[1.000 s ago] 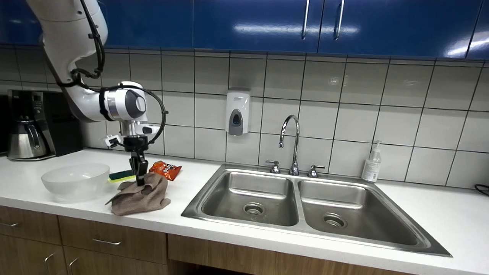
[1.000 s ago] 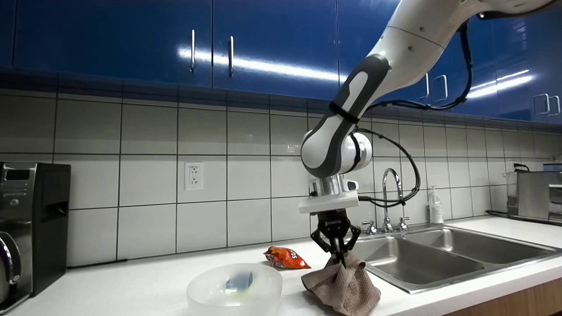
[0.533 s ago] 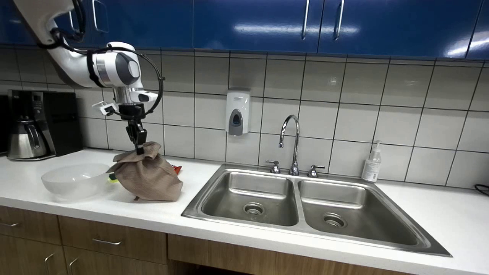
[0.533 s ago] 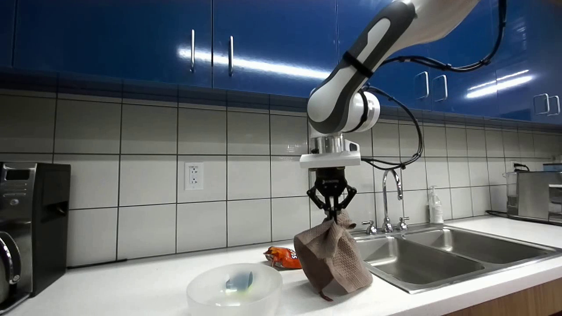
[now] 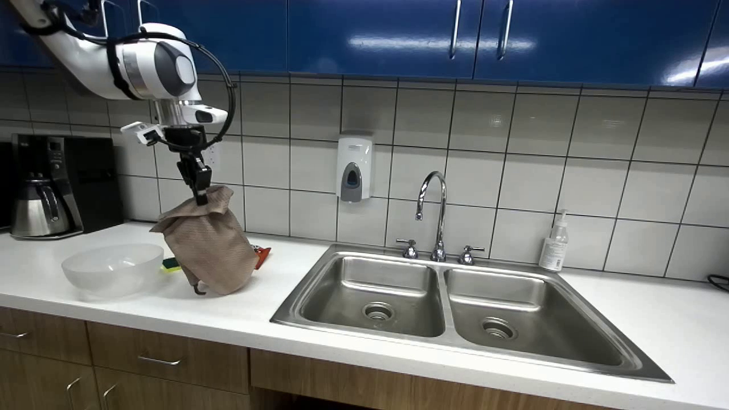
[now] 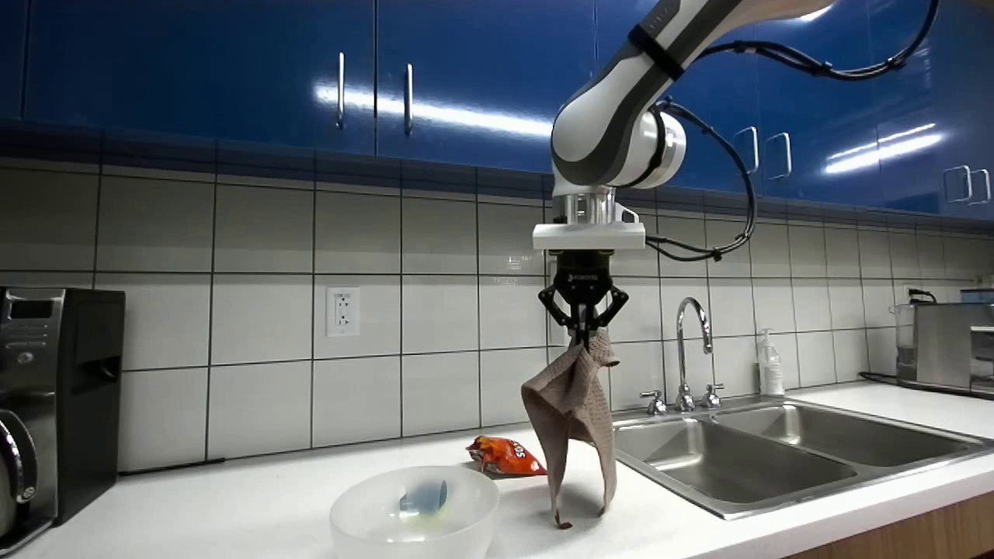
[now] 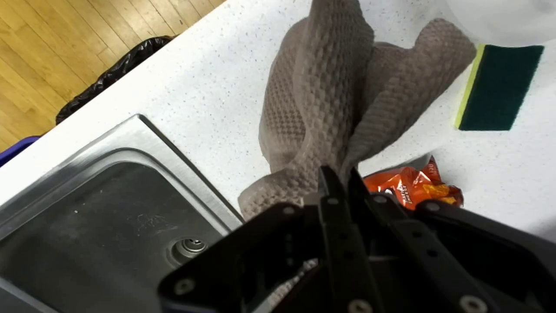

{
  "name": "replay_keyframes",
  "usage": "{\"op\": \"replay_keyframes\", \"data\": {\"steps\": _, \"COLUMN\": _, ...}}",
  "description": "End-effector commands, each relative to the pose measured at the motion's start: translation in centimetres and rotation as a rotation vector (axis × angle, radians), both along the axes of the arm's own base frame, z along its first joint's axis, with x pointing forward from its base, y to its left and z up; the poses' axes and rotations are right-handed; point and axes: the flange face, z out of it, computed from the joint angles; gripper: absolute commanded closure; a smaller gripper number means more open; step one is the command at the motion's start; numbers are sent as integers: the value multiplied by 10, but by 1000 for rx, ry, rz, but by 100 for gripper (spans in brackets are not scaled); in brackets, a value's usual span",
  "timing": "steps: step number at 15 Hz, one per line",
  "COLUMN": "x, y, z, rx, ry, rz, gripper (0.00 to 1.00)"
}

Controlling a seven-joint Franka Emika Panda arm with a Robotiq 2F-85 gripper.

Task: Put the brown towel in the bowl

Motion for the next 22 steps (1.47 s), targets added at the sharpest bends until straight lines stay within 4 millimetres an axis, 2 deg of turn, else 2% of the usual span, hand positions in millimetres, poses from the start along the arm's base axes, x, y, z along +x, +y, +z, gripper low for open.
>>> {"op": "replay_keyframes", "data": {"steps": 1, "x": -16, "y": 2, "z": 31, "rx": 8, "ry": -18, "rz": 45, "gripper": 98}}
{"op": "replay_keyframes", "data": {"steps": 6, "x": -22, "y": 10, "z": 69, "rx": 18, "ry": -84, "rz": 86, "gripper": 98}}
{"op": "replay_keyframes", "data": {"steps": 9, "x": -27, "y": 15, "z": 84, "rx": 40, "ry": -112, "rz": 104, "gripper": 98}}
{"op": "replay_keyframes", "data": {"steps": 14, "x": -35, "y": 29, "z": 90, "rx": 74, "ry": -146, "rz": 143, "gripper": 98}}
{"op": "replay_keyframes", "data": {"steps": 22, "x": -46, "y": 61, "z": 112, "rx": 111, "ry": -202, "rz": 239, "gripper": 98}}
